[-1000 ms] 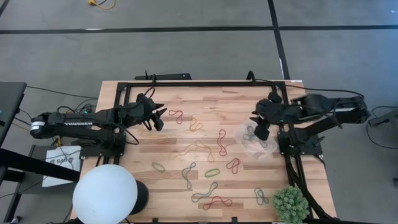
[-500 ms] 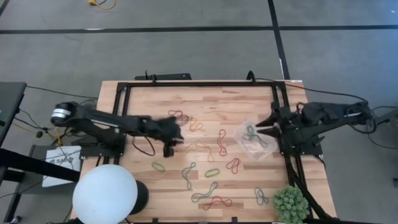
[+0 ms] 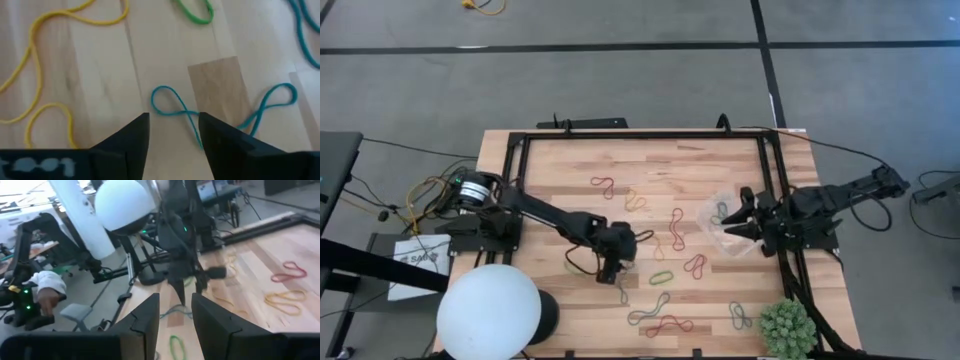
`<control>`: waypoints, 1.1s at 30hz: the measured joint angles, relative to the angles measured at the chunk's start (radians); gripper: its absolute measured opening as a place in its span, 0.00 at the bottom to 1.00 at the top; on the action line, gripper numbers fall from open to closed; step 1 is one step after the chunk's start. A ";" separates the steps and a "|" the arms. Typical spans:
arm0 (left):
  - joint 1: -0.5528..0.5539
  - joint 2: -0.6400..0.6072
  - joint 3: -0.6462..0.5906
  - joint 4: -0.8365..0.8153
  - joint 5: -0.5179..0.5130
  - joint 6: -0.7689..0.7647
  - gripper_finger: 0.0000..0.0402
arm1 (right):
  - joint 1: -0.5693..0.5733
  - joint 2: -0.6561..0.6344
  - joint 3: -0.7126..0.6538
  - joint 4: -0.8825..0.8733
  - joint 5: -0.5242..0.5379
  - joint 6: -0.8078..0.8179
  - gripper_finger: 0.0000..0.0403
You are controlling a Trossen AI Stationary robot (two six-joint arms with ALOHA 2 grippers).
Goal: Pick and place items into bin
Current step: Put the blue rubber band into the transparent bin
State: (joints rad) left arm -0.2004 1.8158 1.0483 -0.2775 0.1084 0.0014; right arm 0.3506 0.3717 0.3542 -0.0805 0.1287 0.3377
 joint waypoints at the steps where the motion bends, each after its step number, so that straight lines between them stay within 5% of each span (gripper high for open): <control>1: -0.006 0.012 0.004 0.008 -0.006 -0.001 0.41 | 0.006 0.000 0.000 0.005 0.000 -0.001 0.27; 9: -0.056 0.039 0.008 0.044 -0.049 -0.098 0.42 | 0.083 0.001 0.000 0.007 -0.003 0.004 0.27; 23: -0.118 0.095 0.001 0.081 -0.270 -0.191 0.41 | 0.120 0.000 0.000 0.014 0.001 -0.033 0.27; 33: -0.115 0.099 -0.001 0.118 -0.281 -0.257 0.02 | 0.119 0.000 0.000 0.014 0.002 -0.035 0.27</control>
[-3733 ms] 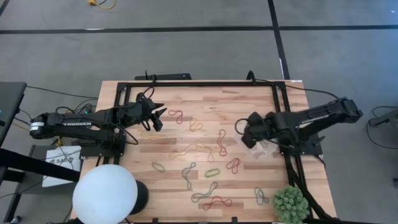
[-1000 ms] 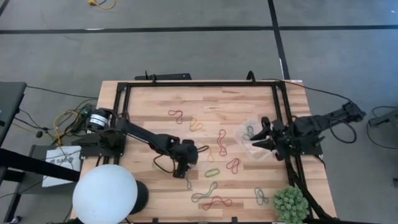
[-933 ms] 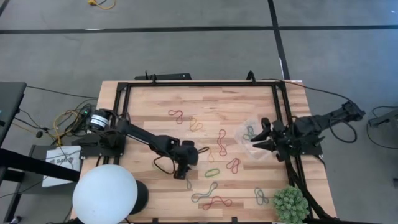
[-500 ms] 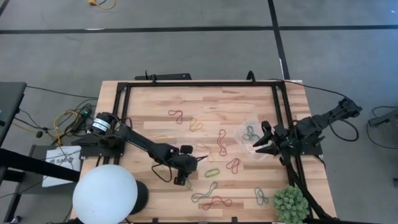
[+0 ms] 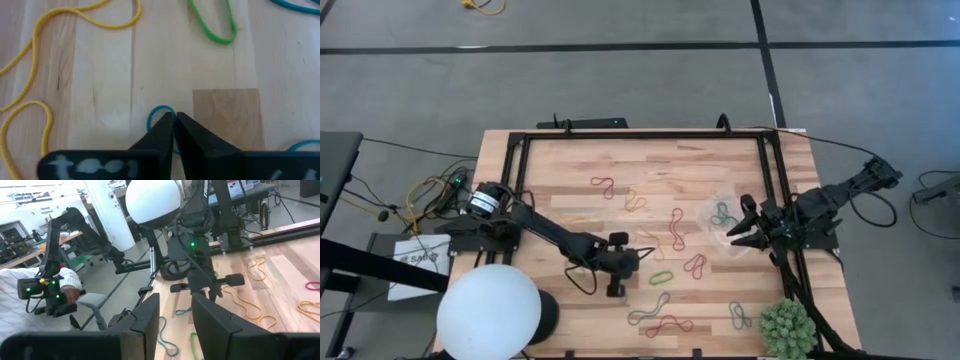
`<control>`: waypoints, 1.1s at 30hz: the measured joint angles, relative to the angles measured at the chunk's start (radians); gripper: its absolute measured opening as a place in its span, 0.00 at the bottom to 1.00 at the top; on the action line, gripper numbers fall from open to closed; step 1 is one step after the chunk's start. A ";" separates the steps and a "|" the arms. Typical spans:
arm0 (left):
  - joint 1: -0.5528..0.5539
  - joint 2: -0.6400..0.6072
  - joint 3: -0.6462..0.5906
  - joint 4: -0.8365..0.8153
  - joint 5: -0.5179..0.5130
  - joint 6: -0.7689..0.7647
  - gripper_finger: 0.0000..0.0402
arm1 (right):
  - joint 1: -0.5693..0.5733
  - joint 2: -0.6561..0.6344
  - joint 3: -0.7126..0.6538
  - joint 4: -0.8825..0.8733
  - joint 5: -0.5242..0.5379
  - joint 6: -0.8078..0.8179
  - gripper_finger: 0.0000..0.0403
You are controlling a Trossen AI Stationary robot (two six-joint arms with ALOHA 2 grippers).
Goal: Pick and place items into bin
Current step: Put the blue rubber band into the transparent bin
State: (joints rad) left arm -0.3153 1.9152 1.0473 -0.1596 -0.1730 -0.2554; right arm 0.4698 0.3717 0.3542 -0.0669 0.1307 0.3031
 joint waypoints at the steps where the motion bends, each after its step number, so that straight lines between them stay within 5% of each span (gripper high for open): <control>1: 0.002 0.001 0.005 -0.003 0.001 0.001 0.02 | 0.000 0.000 0.000 0.000 0.000 0.000 0.27; 6: 0.014 -0.016 0.086 -0.036 -0.042 0.104 0.00 | -0.001 0.001 0.000 -0.001 0.002 0.000 0.27; 13: 0.092 -0.047 0.351 -0.016 -0.165 0.355 0.00 | 0.000 0.001 0.000 -0.002 0.002 -0.004 0.27; 23: 0.299 0.035 0.579 0.182 0.289 0.440 0.00 | 0.000 0.000 0.000 0.109 0.029 -0.115 0.27; 33: 0.366 0.248 0.578 0.571 0.356 0.454 0.00 | 0.028 0.000 0.002 0.225 0.028 -0.207 0.27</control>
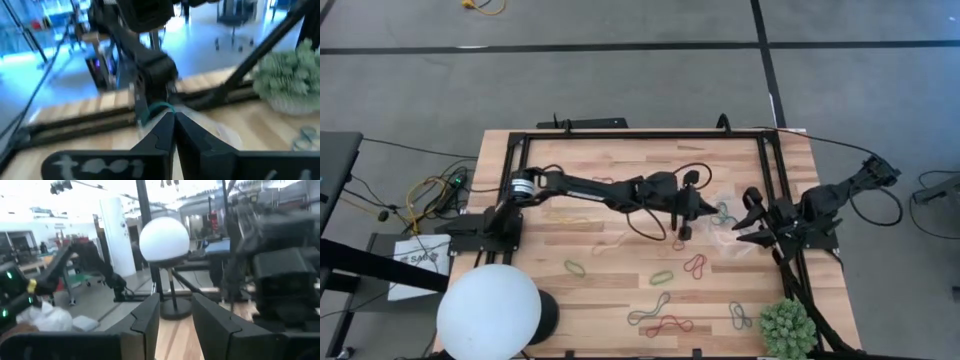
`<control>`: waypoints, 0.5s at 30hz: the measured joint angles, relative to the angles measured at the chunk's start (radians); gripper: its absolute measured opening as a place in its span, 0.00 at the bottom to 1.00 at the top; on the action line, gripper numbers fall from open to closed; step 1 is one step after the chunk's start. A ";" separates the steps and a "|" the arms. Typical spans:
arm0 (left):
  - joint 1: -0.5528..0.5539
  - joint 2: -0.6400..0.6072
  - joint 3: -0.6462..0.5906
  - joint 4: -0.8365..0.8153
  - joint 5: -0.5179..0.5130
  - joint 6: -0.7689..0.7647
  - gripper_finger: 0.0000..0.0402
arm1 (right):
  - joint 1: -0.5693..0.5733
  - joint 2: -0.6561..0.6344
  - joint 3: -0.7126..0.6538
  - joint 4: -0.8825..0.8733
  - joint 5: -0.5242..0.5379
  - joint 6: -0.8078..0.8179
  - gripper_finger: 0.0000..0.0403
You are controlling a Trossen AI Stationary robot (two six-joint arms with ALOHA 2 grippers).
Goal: Pick and place items into bin
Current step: Put the blue rubber band into the transparent bin
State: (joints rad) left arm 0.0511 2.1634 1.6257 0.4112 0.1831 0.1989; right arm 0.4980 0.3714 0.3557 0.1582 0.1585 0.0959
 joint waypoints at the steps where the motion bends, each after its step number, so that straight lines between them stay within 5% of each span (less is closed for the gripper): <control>1: 0.003 0.017 0.001 0.054 0.011 0.000 0.00 | -0.001 0.000 0.000 0.025 0.000 0.000 0.27; 15: 0.015 0.217 0.191 0.013 0.010 -0.061 0.00 | -0.010 0.000 0.000 0.081 0.001 0.000 0.27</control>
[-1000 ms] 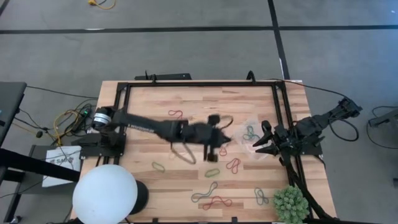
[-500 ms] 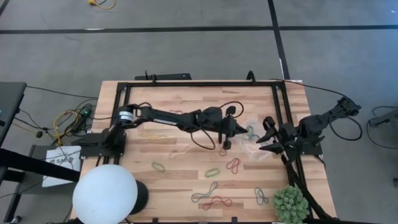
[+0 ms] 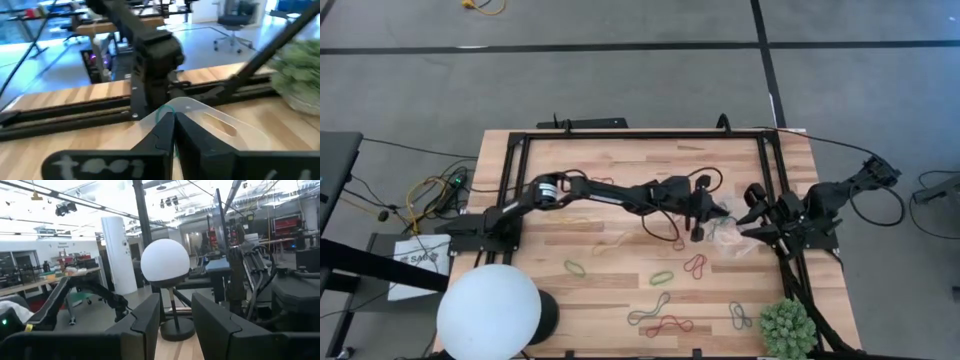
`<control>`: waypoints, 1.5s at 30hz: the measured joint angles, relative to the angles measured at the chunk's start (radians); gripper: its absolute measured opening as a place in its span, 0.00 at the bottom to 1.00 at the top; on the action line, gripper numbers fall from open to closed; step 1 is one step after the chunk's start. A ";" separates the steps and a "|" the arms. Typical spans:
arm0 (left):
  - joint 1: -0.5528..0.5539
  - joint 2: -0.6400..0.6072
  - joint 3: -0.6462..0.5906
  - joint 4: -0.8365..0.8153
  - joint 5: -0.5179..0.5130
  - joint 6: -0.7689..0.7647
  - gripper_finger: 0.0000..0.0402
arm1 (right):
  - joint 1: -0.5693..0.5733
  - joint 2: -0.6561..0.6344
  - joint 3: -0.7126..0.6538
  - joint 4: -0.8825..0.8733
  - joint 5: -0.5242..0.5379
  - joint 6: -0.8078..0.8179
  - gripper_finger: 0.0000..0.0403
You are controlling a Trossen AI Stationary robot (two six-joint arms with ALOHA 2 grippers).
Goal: Pick and place items into bin
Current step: Put the blue rubber band into the transparent bin
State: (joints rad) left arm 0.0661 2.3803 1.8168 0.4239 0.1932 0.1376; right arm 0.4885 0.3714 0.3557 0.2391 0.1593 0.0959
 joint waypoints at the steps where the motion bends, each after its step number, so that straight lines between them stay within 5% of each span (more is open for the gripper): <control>1: 0.002 0.009 0.010 0.014 -0.017 -0.011 0.00 | 0.000 0.000 0.000 0.002 0.000 0.000 0.27; 14: 0.036 0.027 0.010 -0.018 -0.172 -0.014 0.03 | 0.000 0.001 0.000 -0.001 -0.001 0.000 0.27; 29: 0.030 0.026 0.009 -0.112 -0.127 0.015 0.15 | 0.000 0.001 -0.001 -0.019 -0.001 0.001 0.27; 39: -0.003 0.024 0.009 -0.253 -0.127 0.035 0.16 | 0.000 0.001 -0.001 -0.022 -0.001 0.001 0.27; 45: -0.028 -0.081 0.008 -0.294 -0.124 0.037 0.14 | 0.000 0.001 -0.001 -0.028 -0.002 0.012 0.27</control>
State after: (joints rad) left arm 0.0377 2.2993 1.8248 0.1300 0.0694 0.1741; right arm 0.4889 0.3725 0.3550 0.2116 0.1578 0.1084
